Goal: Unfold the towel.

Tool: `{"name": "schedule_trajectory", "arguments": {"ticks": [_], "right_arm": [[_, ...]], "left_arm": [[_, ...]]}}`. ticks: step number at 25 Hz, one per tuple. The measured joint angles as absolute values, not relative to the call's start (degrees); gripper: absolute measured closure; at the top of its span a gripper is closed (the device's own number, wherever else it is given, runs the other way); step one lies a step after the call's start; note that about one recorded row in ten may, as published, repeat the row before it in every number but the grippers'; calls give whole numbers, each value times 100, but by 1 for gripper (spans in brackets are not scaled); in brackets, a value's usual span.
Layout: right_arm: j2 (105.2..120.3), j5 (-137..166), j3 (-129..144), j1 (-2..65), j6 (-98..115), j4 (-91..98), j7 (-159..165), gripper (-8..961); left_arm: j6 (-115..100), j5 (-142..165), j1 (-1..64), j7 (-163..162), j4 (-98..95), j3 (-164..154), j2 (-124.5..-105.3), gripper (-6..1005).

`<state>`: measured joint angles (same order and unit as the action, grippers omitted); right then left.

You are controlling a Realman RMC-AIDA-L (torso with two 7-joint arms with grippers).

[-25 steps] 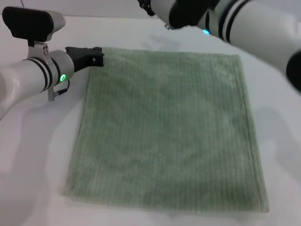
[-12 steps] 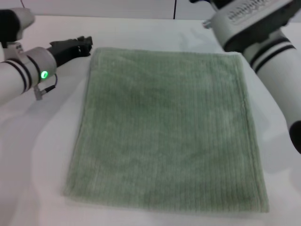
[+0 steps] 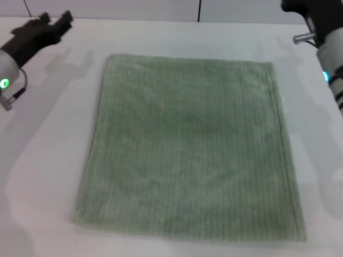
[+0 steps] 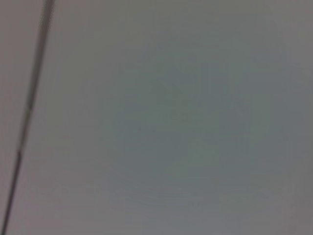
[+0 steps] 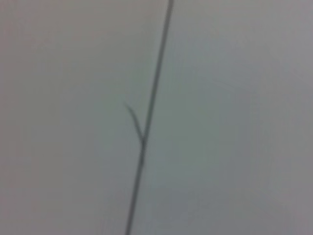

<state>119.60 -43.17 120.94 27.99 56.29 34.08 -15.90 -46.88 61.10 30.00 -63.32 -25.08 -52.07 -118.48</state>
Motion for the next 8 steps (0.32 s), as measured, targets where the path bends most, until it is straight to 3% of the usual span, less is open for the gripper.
{"name": "schedule_trajectory", "arguments": {"ticks": [4,8], "right_arm": [[11947,-4317,11889,2776,5788,2853,-1122,443],[11937,-4317,11405,2746,5958,2382,-580,306]], "left_arm": [[-5371,5304,2840,-5221,-2279,-5000,-11848,494],[-5635,4776,2810,-4569,-2096,-4996,-11848,494]]}}
